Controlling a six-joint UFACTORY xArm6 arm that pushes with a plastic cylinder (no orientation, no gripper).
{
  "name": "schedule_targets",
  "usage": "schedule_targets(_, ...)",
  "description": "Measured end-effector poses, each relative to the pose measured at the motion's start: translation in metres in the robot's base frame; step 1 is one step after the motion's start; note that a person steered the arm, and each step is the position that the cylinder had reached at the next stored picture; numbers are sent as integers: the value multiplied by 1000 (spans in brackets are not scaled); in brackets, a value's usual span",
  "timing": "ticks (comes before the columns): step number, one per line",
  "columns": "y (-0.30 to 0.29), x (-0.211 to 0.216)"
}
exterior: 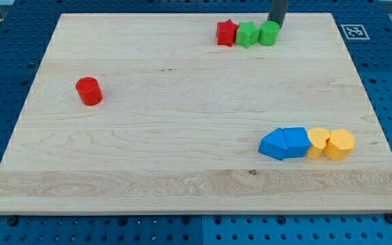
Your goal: Slide the red star a bit down
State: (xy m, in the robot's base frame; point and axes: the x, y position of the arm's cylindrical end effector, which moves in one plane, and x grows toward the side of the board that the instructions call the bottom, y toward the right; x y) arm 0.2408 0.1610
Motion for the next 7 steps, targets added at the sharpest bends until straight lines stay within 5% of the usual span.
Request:
schedule_targets(3,37,-16)
schedule_targets(4,52,15)
schedule_targets(7,-34,-19)
